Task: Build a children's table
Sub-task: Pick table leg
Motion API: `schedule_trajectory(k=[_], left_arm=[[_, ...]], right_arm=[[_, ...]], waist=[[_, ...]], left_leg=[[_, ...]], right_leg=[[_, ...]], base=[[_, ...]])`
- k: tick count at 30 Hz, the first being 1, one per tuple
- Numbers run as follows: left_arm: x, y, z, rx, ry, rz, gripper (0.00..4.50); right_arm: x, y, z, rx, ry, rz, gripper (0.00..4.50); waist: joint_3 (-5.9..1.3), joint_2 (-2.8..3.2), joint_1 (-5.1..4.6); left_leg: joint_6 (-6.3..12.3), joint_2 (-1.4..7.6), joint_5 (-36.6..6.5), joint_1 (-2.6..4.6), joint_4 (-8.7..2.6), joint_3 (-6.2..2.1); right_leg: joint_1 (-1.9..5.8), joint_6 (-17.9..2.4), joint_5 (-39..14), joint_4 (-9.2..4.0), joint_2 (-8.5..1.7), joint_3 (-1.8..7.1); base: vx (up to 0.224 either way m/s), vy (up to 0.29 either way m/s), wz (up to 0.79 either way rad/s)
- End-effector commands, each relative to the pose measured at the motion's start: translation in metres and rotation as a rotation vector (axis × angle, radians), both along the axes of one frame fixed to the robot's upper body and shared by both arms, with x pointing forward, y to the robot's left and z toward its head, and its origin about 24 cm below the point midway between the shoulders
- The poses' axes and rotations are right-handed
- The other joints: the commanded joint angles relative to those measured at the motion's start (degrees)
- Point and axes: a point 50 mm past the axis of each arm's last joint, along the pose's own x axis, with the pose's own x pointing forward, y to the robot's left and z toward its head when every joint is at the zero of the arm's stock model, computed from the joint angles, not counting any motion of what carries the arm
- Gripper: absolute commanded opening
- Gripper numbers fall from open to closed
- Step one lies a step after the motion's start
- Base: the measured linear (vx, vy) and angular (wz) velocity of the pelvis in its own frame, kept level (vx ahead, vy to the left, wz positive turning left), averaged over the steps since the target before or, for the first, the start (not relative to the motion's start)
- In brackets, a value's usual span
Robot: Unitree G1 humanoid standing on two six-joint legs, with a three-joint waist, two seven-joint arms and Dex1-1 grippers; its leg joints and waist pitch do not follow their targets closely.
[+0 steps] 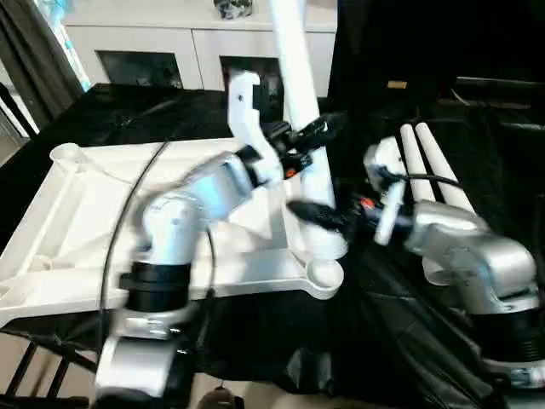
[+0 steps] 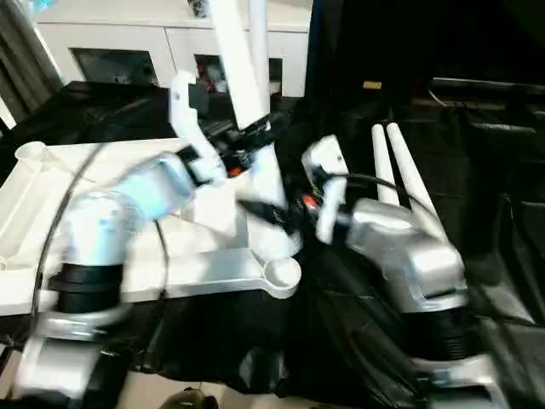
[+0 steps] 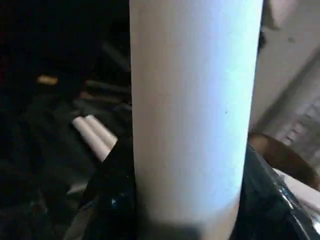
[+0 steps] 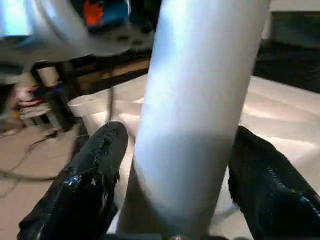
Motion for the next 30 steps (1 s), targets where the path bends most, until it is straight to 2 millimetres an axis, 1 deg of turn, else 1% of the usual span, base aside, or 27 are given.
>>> schedule_trajectory(k=[1, 2, 3, 4, 6, 7, 8, 9, 10, 11, 12, 14, 15, 16, 17, 19, 20, 21, 22, 23, 24, 25, 27, 28, 29, 30], left_arm=[[-0.007, -0.006, 0.012, -0.010, -0.075, -0.086, 1.86], [-0.008, -0.006, 0.013, -0.015, -0.086, -0.103, 1.86], [-0.010, -0.006, 0.014, -0.019, -0.096, -0.128, 1.86], [-0.010, -0.006, 0.014, -0.019, -0.096, -0.128, 1.86], [-0.018, -0.007, 0.016, -0.031, -0.125, -0.211, 1.86], [-0.022, -0.008, 0.016, -0.031, -0.138, -0.252, 1.86], [-0.023, -0.008, 0.016, -0.030, -0.140, -0.257, 1.86], [-0.024, -0.008, 0.015, -0.027, -0.143, -0.270, 1.86], [-0.025, -0.008, 0.015, -0.022, -0.146, -0.286, 1.86], [-0.026, -0.008, 0.014, -0.020, -0.150, -0.291, 1.86], [-0.026, -0.008, 0.014, -0.020, -0.152, -0.295, 1.86], [-0.025, -0.008, 0.013, -0.018, -0.150, -0.296, 1.86], [-0.025, -0.008, 0.013, -0.019, -0.149, -0.296, 1.86], [-0.025, -0.008, 0.013, -0.019, -0.149, -0.297, 1.86], [-0.025, -0.008, 0.012, -0.018, -0.154, -0.302, 1.86], [-0.025, -0.008, 0.012, -0.017, -0.156, -0.303, 1.86], [-0.025, -0.008, 0.012, -0.014, -0.157, -0.302, 1.86], [-0.023, -0.007, 0.011, -0.011, -0.144, -0.281, 2.21], [-0.021, -0.007, 0.010, -0.008, -0.135, -0.265, 2.42], [-0.013, -0.007, 0.008, -0.023, -0.083, -0.199, 2.56], [-0.013, -0.007, 0.008, -0.025, -0.079, -0.194, 2.59], [-0.010, -0.006, 0.004, 0.023, -0.100, -0.123, 2.65], [-0.006, -0.005, 0.000, 0.096, -0.113, -0.040, 2.89], [-0.005, -0.006, -0.003, 0.115, -0.100, -0.014, 2.89], [-0.005, -0.007, -0.004, 0.121, -0.096, -0.002, 3.01], [-0.006, -0.010, -0.005, 0.132, -0.098, 0.025, 3.01]], right_arm=[[-0.002, 0.001, 0.002, 0.023, 0.027, 0.058, 3.31], [-0.003, 0.001, 0.001, 0.025, 0.031, 0.070, 3.31], [-0.004, 0.001, 0.001, 0.029, 0.039, 0.084, 3.31], [-0.004, 0.001, 0.001, 0.029, 0.039, 0.084, 3.14], [-0.005, 0.002, 0.000, 0.040, 0.063, 0.120, 2.97], [-0.007, 0.002, -0.001, 0.048, 0.074, 0.140, 2.93], [-0.008, 0.002, -0.001, 0.048, 0.075, 0.143, 2.84], [-0.008, 0.002, -0.001, 0.052, 0.079, 0.153, 2.84], [-0.011, 0.003, -0.001, 0.057, 0.084, 0.168, 2.70], [-0.011, 0.003, -0.001, 0.059, 0.086, 0.174, 2.59], [-0.012, 0.003, -0.001, 0.059, 0.087, 0.178, 2.59], [-0.013, 0.003, -0.002, 0.062, 0.091, 0.183, 2.39], [-0.014, 0.003, -0.002, 0.065, 0.093, 0.182, 2.39], [-0.014, 0.003, -0.002, 0.066, 0.093, 0.182, 2.20], [-0.015, 0.004, -0.003, 0.070, 0.094, 0.177, 2.20], [-0.015, 0.004, -0.003, 0.071, 0.094, 0.175, 2.06], [-0.015, 0.004, -0.003, 0.071, 0.092, 0.170, 2.00], [-0.015, 0.004, -0.003, 0.071, 0.085, 0.159, 1.97], [-0.015, 0.005, -0.003, 0.070, 0.080, 0.152, 1.96], [-0.014, 0.005, -0.002, 0.072, 0.071, 0.126, 1.96], [-0.013, 0.005, -0.002, 0.072, 0.070, 0.122, 1.95], [-0.009, 0.007, -0.002, 0.061, 0.041, 0.043, 1.94], [-0.003, 0.008, -0.001, 0.047, 0.009, -0.040, 1.94], [0.000, 0.009, 0.000, 0.041, 0.001, -0.084, 1.94], [0.002, 0.010, 0.000, 0.039, -0.004, -0.104, 1.94], [0.003, 0.012, 0.002, 0.036, -0.027, -0.136, 1.94]], waist=[[-4.56, -1.17, 0.05], [-4.56, -1.04, 0.12], [-4.56, -0.92, 0.22], [-4.54, -0.99, 0.20], [-4.52, -1.06, 0.22], [-4.53, -0.88, 0.26], [-4.54, -0.96, 0.21], [-4.47, -0.96, 0.16], [-4.49, -0.62, 0.22], [-4.46, -0.82, 0.13], [-4.46, -0.82, 0.13], [-4.56, -0.60, 0.21], [-4.59, -0.63, 0.19], [-4.61, -0.67, 0.19], [-4.63, -0.64, 0.21], [-4.63, -0.72, 0.22], [-4.67, -0.56, 0.22], [-4.65, -0.54, 0.21], [-4.65, -0.56, 0.20], [-4.67, -0.49, 0.22], [-4.57, -0.59, 0.14], [-4.61, -0.43, 0.18], [-4.64, -0.49, 0.05], [-4.61, -0.65, -0.05], [-4.60, -0.52, -0.04], [-4.56, -0.47, -0.07]], left_leg=[[2.81, 0.91, -4.6, 0.51, -3.13, -0.08], [2.63, 1.02, -5.0, 0.50, -3.19, -0.14], [2.34, 1.08, -5.5, 0.69, -3.18, -0.11], [2.30, 1.04, -5.8, 0.71, -3.19, -0.07], [1.89, 0.97, -6.3, 0.54, -3.29, -0.12], [1.74, 1.00, -6.3, 0.55, -3.30, -0.17], [1.71, 1.07, -6.4, 0.55, -3.36, -0.19], [1.65, 1.03, -6.7, 0.53, -3.34, -0.16], [1.55, 1.02, -6.8, 0.53, -3.33, -0.22], [1.47, 0.96, -6.8, 0.54, -3.35, -0.16], [1.36, 0.94, -6.9, 0.51, -3.36, -0.16], [1.08, 0.96, -6.8, 0.48, -3.32, -0.23], [1.01, 0.96, -6.6, 0.50, -3.32, -0.25], [1.02, 0.95, -6.5, 0.48, -3.31, -0.24], [0.97, 0.94, -6.6, 0.49, -3.31, -0.25], [1.01, 0.91, -6.4, 0.45, -3.30, -0.24], [1.02, 0.93, -6.3, 0.46, -3.28, -0.26], [0.98, 0.91, -6.3, 0.45, -3.30, -0.25], [0.94, 0.91, -6.5, 0.46, -3.29, -0.25], [0.84, 0.92, -6.6, 0.47, -3.29, -0.27], [0.64, 0.82, -6.6, 0.38, -3.23, -0.21], [0.59, 0.84, -6.8, 0.47, -3.26, -0.25], [-0.01, 0.95, -7.1, 0.49, -3.44, -0.40], [-0.22, 0.97, -7.1, 0.48, -3.53, -0.40], [-0.46, 0.88, -7.3, 0.57, -3.53, -0.35], [-0.66, 0.94, -7.4, 0.48, -3.57, -0.38]], right_leg=[[3.60, -11.2, -6.8, -3.51, -2.73, 2.65], [3.57, -11.2, -7.3, -3.49, -2.79, 2.64], [3.44, -11.2, -7.7, -3.57, -2.81, 2.67], [3.40, -11.2, -7.9, -3.65, -2.79, 2.68], [3.59, -11.0, -9.0, -3.71, -2.86, 2.61], [3.58, -10.9, -9.1, -3.63, -2.88, 2.60], [3.54, -10.8, -9.3, -3.64, -2.81, 2.60], [3.54, -10.6, -9.6, -3.75, -2.84, 2.60], [3.54, -10.5, -9.8, -3.70, -2.86, 2.60], [3.51, -10.3, -10.0, -3.86, -2.78, 2.60], [3.55, -10.3, -10.2, -3.82, -2.75, 2.59], [3.58, -10.1, -10.0, -3.77, -2.79, 2.59], [3.58, -10.0, -9.6, -3.76, -2.75, 2.57], [3.59, -10.1, -9.4, -3.75, -2.75, 2.57], [3.58, -10.2, -9.2, -3.72, -2.74, 2.55], [3.61, -10.2, -9.0, -3.68, -2.71, 2.56], [3.58, -10.3, -8.8, -3.65, -2.72, 2.56], [3.58, -10.3, -8.8, -3.70, -2.71, 2.54], [3.58, -10.4, -8.9, -3.72, -2.71, 2.52], [3.58, -10.4, -8.9, -3.70, -2.72, 2.52], [3.57, -10.4, -8.8, -3.81, -2.66, 2.51], [3.57, -10.4, -9.2, -3.85, -2.69, 2.49], [3.53, -9.0, -10.1, -3.95, -2.72, 2.47], [3.54, -8.7, -10.3, -3.97, -2.72, 2.49], [3.50, -8.4, -11.0, -4.03, -2.73, 2.51], [3.48, -8.1, -11.2, -4.05, -2.77, 2.53]], base=[[0.000, 0.000, 0.00], [0.000, 0.000, 0.00], [0.000, 0.000, 0.00], [0.000, 0.000, 0.00], [0.000, 0.000, 0.00], [0.000, 0.000, 0.00], [0.000, 0.000, 0.00], [0.000, 0.000, 0.00], [0.000, 0.000, 0.00], [0.000, 0.000, 0.00], [0.000, 0.000, 0.00], [0.000, 0.000, 0.00], [0.000, 0.000, 0.00], [0.000, 0.000, 0.00], [0.000, 0.000, 0.00], [0.000, 0.000, 0.00], [0.000, 0.000, 0.00], [0.000, 0.000, 0.00], [0.000, 0.000, 0.00], [0.000, 0.000, 0.00], [0.000, 0.000, 0.00], [0.000, 0.000, 0.00], [0.000, 0.000, 0.00], [0.000, 0.000, 0.00], [0.000, 0.000, 0.00], [0.000, 0.000, 0.00]])
